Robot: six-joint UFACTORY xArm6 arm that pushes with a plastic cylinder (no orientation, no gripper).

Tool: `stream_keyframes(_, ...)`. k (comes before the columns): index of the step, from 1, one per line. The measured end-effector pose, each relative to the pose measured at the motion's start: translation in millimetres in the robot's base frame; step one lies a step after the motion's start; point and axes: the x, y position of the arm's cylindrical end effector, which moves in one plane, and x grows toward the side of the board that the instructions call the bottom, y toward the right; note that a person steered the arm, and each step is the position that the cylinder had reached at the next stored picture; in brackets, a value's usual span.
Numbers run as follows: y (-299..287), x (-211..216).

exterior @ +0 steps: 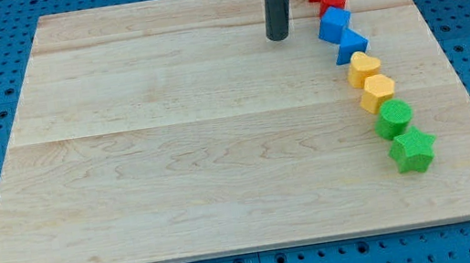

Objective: Move your arm towards the blue cube

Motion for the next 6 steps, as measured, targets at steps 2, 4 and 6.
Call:
stream_keyframes(2,26.4,2.8)
stream_keyframes(4,27.7,2.8)
stream_keyframes(6,30.7,2.8)
